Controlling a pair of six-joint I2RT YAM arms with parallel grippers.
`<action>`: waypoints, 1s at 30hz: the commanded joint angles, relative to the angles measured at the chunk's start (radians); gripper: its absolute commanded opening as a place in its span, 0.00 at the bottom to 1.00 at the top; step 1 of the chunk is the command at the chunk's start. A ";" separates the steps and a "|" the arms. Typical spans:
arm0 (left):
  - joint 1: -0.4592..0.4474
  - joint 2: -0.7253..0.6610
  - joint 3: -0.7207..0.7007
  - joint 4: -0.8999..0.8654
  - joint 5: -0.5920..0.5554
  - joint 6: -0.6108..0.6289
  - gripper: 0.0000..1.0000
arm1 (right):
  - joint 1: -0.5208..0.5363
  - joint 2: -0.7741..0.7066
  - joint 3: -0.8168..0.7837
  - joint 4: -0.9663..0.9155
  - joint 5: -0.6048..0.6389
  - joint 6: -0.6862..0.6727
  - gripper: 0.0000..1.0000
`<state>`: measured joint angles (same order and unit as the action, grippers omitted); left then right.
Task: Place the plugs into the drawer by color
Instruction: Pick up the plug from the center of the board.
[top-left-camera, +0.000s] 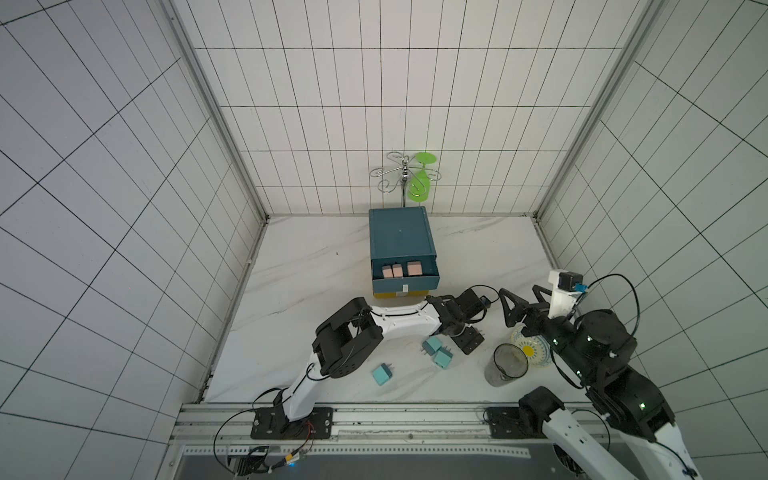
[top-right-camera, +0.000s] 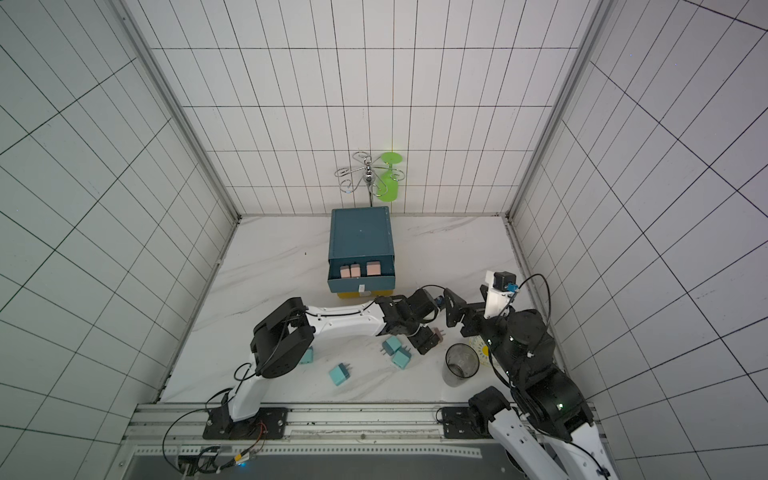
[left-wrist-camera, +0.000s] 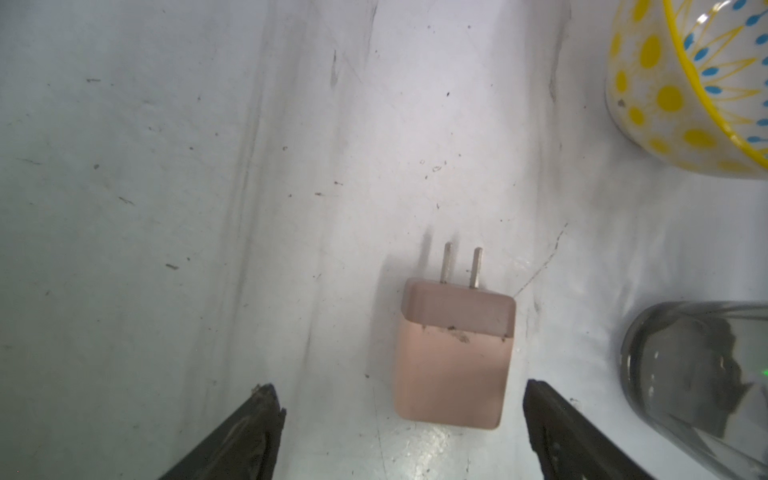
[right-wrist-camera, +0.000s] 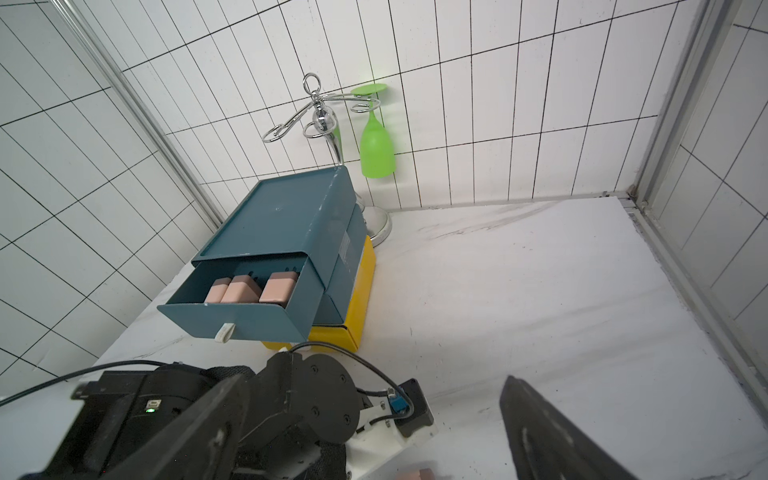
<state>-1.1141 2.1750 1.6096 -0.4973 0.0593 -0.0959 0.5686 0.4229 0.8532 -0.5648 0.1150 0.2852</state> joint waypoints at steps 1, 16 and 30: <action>-0.009 0.041 0.034 0.020 0.016 0.030 0.91 | -0.009 0.010 -0.025 0.029 0.014 0.008 0.99; -0.026 0.111 0.080 -0.002 -0.021 0.025 0.50 | -0.009 0.010 -0.043 0.047 0.025 0.006 0.99; -0.023 0.134 0.131 -0.038 -0.108 -0.008 0.00 | -0.010 -0.006 -0.045 0.046 0.011 0.007 0.99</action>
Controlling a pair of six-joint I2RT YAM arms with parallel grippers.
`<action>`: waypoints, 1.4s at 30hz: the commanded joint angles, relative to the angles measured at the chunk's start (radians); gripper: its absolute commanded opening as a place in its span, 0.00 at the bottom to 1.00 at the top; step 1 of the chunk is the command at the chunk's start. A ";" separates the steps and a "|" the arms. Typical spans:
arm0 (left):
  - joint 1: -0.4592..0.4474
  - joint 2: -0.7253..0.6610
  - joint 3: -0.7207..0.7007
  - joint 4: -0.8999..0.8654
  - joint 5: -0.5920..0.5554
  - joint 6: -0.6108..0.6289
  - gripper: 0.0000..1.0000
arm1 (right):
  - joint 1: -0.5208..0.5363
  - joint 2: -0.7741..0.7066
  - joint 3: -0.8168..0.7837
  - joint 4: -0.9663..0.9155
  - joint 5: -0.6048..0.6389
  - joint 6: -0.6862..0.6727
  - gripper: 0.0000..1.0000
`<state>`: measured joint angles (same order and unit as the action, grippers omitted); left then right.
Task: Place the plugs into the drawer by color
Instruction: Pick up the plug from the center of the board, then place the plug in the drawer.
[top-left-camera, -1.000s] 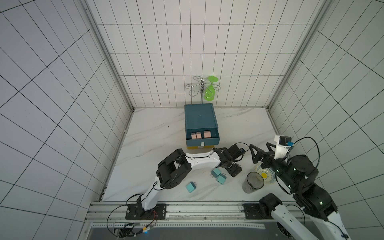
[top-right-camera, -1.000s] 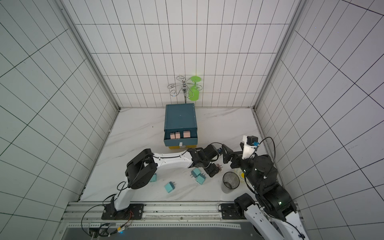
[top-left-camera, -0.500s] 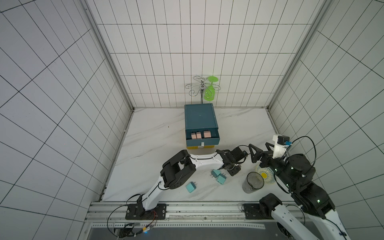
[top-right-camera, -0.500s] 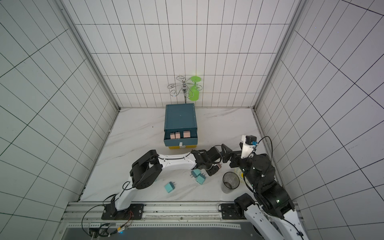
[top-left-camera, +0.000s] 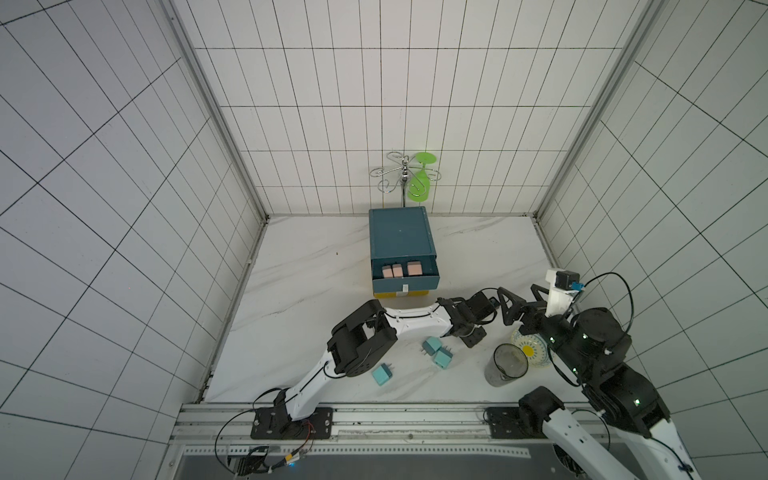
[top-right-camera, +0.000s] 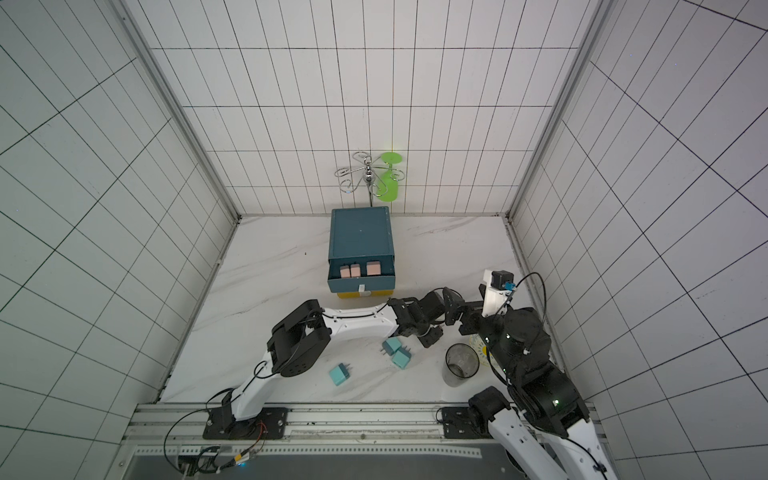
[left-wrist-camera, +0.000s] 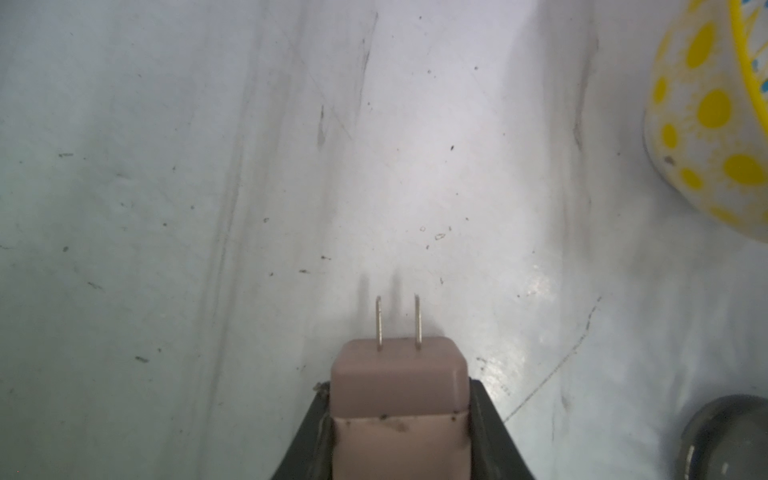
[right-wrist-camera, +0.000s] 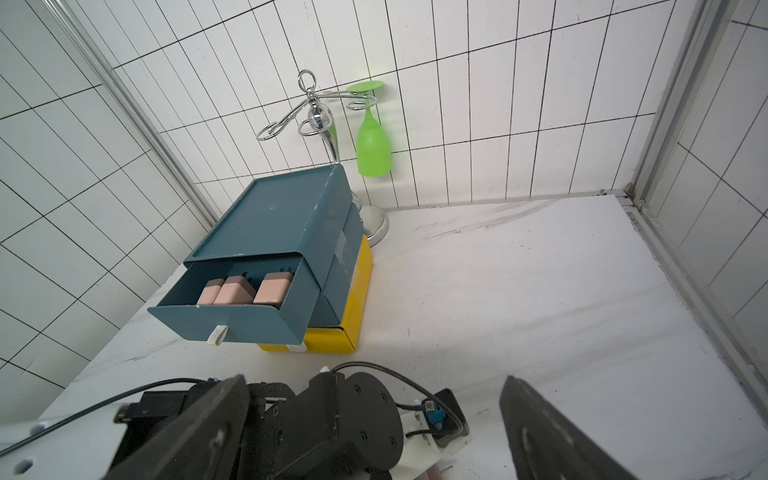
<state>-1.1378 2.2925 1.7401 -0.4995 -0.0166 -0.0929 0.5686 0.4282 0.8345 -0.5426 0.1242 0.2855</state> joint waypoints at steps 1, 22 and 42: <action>0.000 -0.003 -0.015 -0.036 -0.045 -0.019 0.00 | -0.009 -0.015 -0.026 0.024 0.000 0.006 0.99; 0.031 -0.730 -0.108 -0.397 -0.315 0.013 0.00 | -0.009 -0.143 -0.065 0.065 0.003 0.003 0.99; 0.283 -0.658 -0.102 -0.483 -0.227 0.061 0.00 | -0.009 -0.121 -0.056 0.057 -0.035 0.003 0.99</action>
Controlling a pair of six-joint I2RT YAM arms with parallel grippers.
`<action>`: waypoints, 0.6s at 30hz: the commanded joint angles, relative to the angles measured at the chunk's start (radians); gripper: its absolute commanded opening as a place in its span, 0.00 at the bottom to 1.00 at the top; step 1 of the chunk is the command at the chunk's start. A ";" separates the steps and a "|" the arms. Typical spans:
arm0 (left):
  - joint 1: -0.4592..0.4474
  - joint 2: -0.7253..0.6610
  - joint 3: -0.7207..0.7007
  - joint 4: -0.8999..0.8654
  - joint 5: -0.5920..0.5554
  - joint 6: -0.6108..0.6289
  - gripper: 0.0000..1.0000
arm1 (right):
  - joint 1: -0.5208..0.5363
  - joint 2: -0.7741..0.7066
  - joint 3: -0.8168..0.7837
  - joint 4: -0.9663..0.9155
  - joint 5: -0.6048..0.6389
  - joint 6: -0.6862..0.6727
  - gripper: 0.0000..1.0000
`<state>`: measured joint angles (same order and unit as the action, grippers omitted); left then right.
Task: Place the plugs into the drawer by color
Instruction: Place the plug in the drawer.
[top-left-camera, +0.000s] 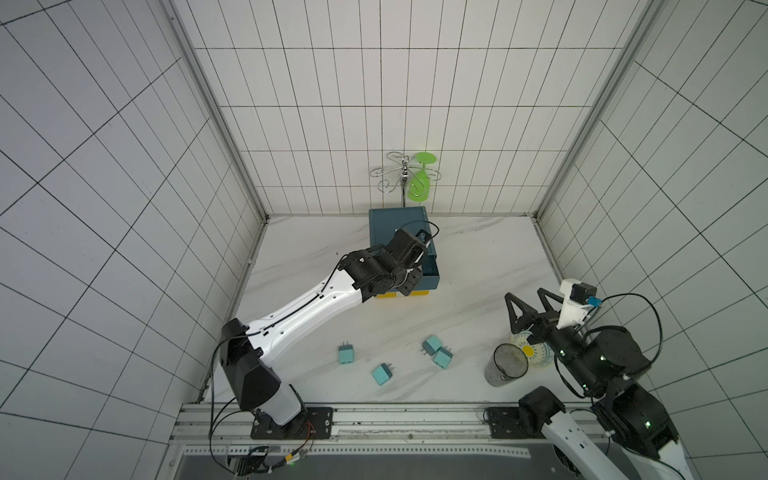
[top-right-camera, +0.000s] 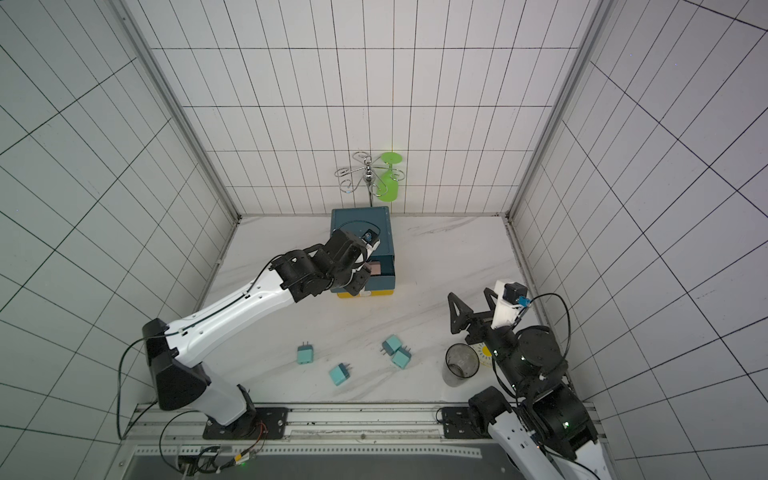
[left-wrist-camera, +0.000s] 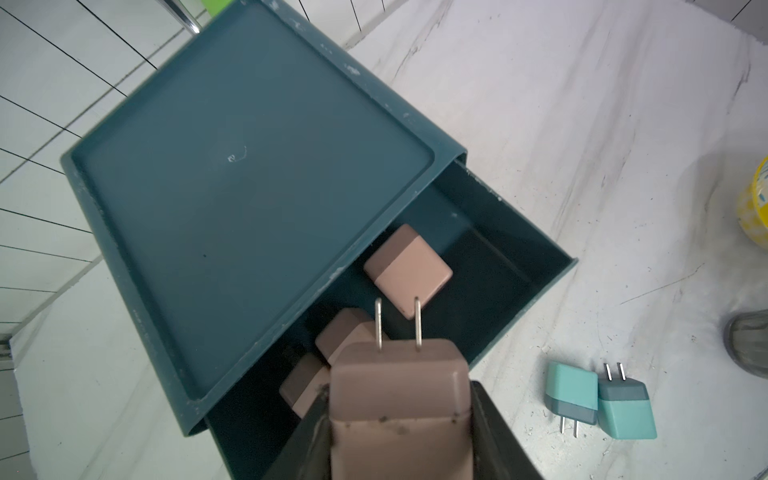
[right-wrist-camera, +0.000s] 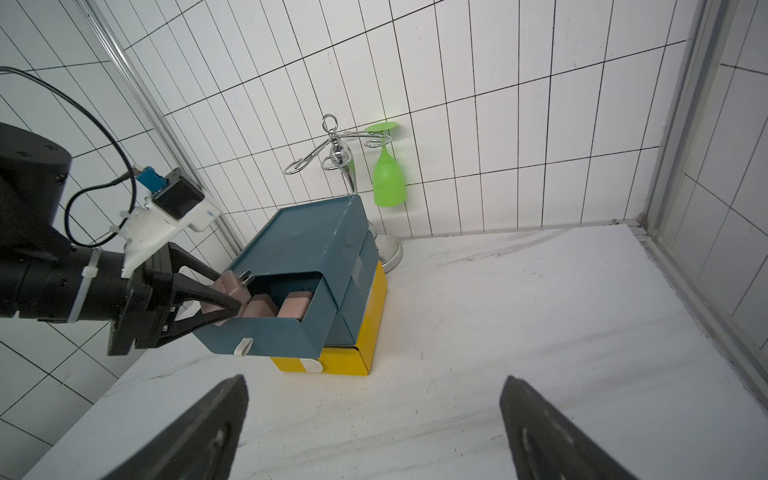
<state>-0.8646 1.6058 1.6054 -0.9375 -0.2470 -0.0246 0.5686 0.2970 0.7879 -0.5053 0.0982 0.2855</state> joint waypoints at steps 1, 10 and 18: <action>0.011 0.036 0.037 -0.043 -0.027 -0.006 0.00 | -0.010 0.012 -0.010 0.019 -0.008 0.003 0.99; 0.062 0.101 0.095 -0.045 -0.015 0.021 0.00 | -0.010 0.031 -0.012 0.022 -0.007 0.003 0.99; 0.096 0.175 0.148 -0.143 0.004 -0.010 0.00 | -0.009 0.054 -0.007 0.021 -0.016 0.001 0.99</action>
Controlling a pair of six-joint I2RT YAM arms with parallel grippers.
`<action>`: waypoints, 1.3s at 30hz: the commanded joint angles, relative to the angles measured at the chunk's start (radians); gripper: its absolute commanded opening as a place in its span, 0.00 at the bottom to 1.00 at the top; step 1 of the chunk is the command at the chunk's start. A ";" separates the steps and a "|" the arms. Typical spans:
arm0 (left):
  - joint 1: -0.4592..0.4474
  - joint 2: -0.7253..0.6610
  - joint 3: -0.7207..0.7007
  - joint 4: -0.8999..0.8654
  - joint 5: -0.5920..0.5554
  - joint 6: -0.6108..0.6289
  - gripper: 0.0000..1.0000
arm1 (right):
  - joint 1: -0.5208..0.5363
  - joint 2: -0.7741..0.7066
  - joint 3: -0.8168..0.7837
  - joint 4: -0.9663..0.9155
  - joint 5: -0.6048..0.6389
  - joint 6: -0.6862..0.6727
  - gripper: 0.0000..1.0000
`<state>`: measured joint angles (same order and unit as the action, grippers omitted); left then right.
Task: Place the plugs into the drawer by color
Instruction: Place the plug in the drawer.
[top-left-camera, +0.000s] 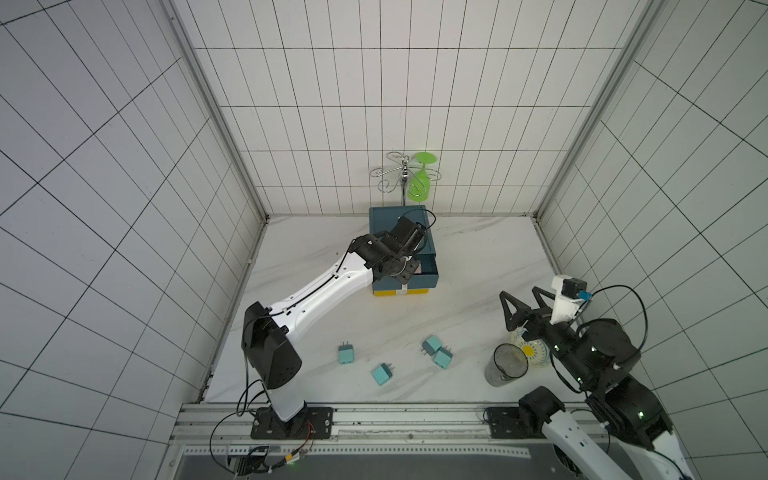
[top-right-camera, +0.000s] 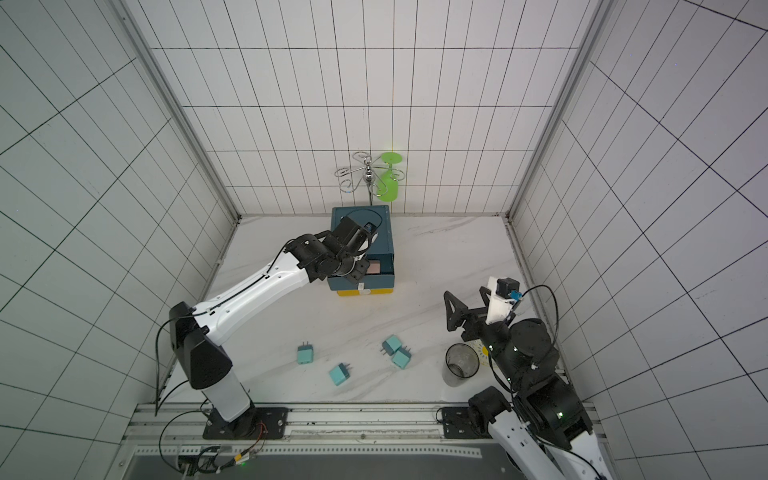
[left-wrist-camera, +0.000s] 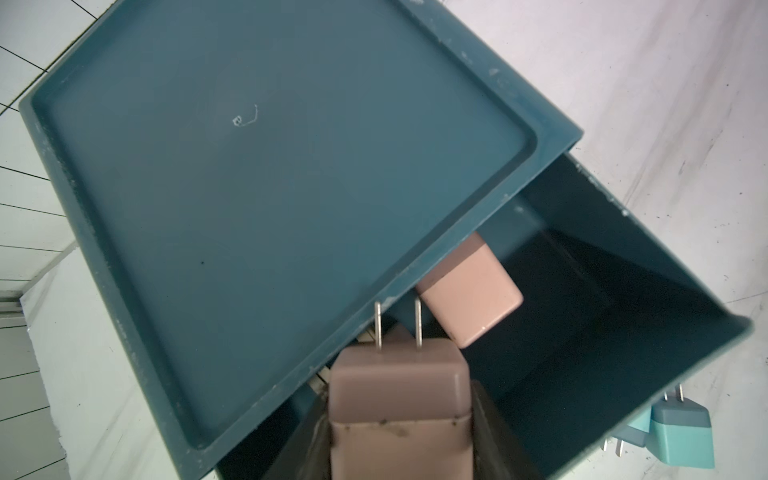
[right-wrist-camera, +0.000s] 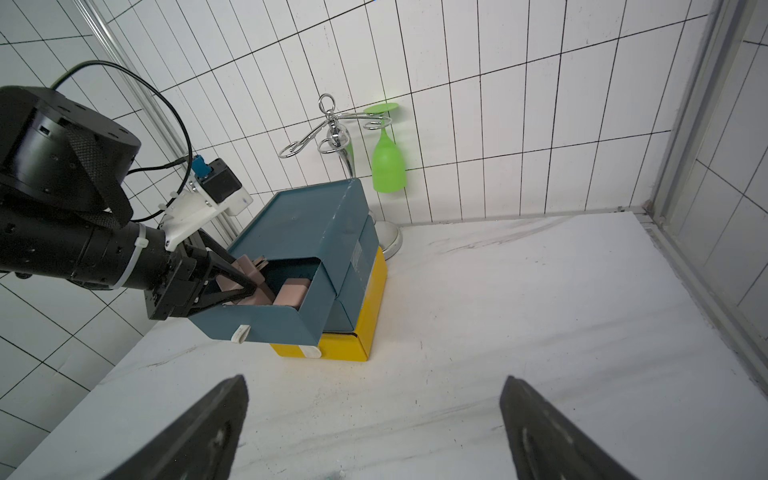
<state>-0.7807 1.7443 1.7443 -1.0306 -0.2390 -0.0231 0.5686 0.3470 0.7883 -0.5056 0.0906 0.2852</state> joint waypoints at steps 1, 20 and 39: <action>0.012 0.047 0.011 -0.054 -0.012 -0.019 0.00 | -0.010 0.005 -0.008 0.020 -0.008 0.002 0.99; 0.047 0.030 0.039 -0.054 0.271 0.195 0.00 | -0.009 0.030 -0.008 0.023 -0.007 0.002 0.99; 0.076 0.133 0.038 0.023 0.063 0.016 0.17 | -0.009 0.035 -0.007 0.022 -0.005 0.002 0.99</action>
<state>-0.7246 1.8229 1.8069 -1.0470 -0.1226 0.0315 0.5686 0.3771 0.7883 -0.5053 0.0902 0.2852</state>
